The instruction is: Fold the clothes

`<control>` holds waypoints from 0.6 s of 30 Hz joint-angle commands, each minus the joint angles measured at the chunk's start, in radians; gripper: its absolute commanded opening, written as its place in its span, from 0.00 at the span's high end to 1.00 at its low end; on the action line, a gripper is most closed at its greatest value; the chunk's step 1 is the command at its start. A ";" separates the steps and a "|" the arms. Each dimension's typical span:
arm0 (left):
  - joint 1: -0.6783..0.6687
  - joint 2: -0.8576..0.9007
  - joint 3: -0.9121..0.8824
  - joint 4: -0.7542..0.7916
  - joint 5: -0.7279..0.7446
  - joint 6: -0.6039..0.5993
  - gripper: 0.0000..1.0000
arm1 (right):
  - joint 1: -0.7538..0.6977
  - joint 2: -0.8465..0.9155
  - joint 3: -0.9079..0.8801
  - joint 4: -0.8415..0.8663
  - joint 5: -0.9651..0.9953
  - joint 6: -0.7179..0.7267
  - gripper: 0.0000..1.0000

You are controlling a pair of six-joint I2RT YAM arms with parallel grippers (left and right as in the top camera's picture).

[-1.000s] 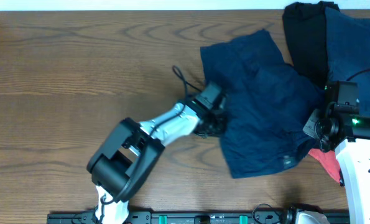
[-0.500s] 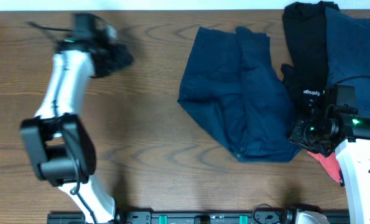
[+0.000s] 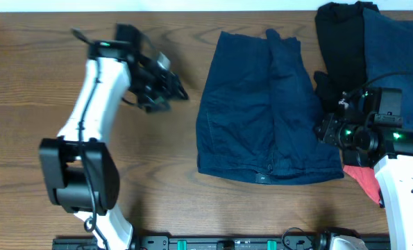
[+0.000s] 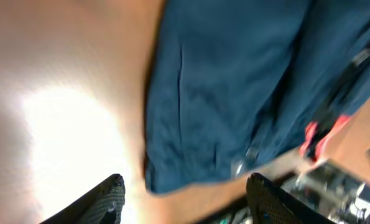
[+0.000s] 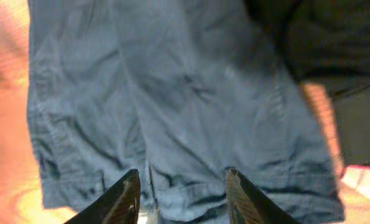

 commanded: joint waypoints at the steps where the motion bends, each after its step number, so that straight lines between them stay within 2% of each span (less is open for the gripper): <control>1: -0.060 0.001 -0.097 -0.022 -0.059 -0.048 0.35 | -0.006 -0.016 0.011 0.011 0.082 -0.019 0.54; 6: -0.138 0.001 -0.283 0.035 -0.059 -0.107 0.35 | -0.007 -0.016 0.011 0.003 0.122 -0.022 0.51; 13: -0.216 0.001 -0.482 0.262 -0.051 -0.137 0.35 | -0.007 -0.016 0.011 0.005 0.122 -0.022 0.51; 18: -0.294 0.001 -0.552 0.420 -0.025 -0.140 0.35 | -0.007 -0.016 0.011 0.009 0.122 -0.022 0.51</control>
